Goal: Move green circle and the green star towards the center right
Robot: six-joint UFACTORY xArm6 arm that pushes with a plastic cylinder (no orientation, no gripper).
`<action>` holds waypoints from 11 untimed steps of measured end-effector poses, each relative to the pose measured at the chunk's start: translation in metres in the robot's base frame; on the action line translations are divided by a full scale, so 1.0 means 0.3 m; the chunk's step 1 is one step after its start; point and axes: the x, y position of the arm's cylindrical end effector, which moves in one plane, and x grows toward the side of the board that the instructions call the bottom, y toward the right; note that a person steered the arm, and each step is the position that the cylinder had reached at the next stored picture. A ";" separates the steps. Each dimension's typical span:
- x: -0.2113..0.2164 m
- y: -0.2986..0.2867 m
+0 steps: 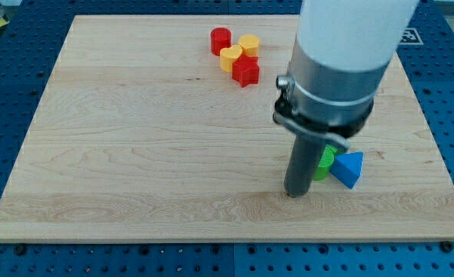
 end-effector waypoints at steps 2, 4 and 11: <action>0.025 0.024; -0.064 0.080; -0.131 0.163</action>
